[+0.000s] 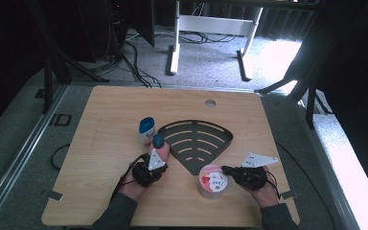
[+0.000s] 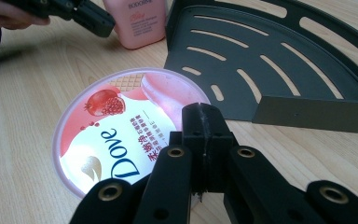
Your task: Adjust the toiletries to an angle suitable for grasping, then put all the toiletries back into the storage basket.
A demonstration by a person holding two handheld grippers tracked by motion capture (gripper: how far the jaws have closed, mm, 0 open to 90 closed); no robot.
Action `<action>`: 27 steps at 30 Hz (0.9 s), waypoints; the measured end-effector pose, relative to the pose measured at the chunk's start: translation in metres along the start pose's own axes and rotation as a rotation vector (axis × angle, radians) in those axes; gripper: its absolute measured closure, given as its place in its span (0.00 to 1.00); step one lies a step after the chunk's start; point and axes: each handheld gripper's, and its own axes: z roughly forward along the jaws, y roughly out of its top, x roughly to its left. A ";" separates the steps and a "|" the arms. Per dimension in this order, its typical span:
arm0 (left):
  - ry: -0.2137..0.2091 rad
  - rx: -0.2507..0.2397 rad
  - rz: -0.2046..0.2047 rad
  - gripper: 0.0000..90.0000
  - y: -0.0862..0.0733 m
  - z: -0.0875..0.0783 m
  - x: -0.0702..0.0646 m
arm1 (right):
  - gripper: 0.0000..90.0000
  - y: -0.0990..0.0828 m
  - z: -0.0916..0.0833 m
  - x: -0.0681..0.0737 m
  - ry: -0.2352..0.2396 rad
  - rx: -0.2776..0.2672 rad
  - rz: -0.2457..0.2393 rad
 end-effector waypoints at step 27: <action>-0.146 0.017 0.060 0.65 0.005 0.021 -0.034 | 0.90 -0.007 -0.010 -0.002 0.010 -0.036 0.021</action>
